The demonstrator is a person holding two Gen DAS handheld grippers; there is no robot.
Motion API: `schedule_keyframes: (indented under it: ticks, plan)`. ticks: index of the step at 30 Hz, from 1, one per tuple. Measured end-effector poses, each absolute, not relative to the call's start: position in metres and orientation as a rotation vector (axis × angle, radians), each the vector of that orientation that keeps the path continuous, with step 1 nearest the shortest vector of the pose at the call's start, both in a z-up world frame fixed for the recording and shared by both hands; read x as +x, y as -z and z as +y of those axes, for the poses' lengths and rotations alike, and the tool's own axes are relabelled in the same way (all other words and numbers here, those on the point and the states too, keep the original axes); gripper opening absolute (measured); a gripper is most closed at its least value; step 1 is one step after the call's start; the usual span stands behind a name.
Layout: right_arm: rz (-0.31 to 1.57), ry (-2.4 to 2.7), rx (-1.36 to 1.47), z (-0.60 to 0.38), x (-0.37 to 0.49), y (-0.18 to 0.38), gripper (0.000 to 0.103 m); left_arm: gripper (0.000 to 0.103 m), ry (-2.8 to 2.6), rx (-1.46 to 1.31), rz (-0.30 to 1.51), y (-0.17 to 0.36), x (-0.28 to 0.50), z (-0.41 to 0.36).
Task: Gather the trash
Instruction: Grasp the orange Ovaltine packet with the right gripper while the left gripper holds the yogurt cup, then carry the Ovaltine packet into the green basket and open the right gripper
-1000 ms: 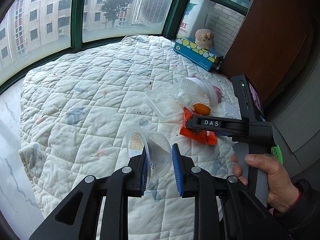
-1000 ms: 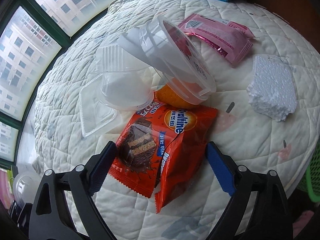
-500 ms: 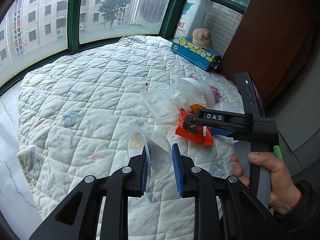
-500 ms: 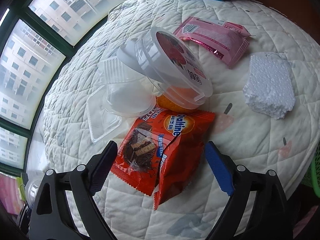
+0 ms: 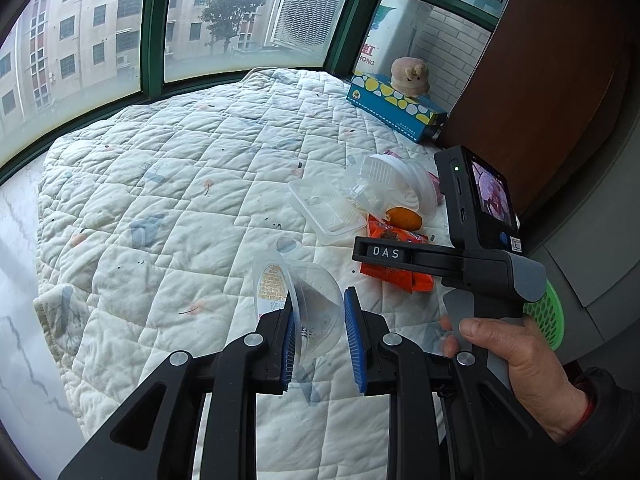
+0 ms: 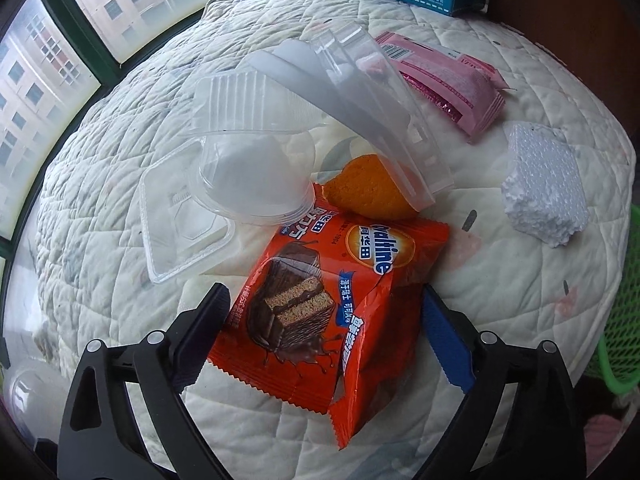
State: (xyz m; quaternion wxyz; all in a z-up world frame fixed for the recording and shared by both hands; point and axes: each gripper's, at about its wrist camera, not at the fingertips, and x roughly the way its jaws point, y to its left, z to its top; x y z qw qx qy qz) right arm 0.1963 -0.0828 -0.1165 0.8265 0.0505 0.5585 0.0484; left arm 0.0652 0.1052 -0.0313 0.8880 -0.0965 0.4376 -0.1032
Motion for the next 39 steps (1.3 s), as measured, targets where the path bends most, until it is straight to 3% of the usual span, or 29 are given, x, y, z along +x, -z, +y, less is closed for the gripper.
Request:
schedule_keyframes:
  ticks: [10,14,29,39]
  plan:
    - [1.149,-0.278,0.142,-0.118,0.164,0.102,0.061,0.022,0.226,-0.206,0.907,0.027,0.067,0.098]
    - [1.153,-0.335,0.187,-0.129,0.156,0.1,0.056,0.022,0.238,-0.196,0.906,0.024,0.069,0.089]
    - [1.042,-0.466,0.295,-0.187,0.11,0.058,0.055,0.022,0.306,-0.162,0.906,0.012,0.081,0.047]
    - [0.958,-0.254,0.295,-0.29,0.09,0.044,0.056,0.022,0.442,-0.093,0.91,0.003,0.097,-0.03]
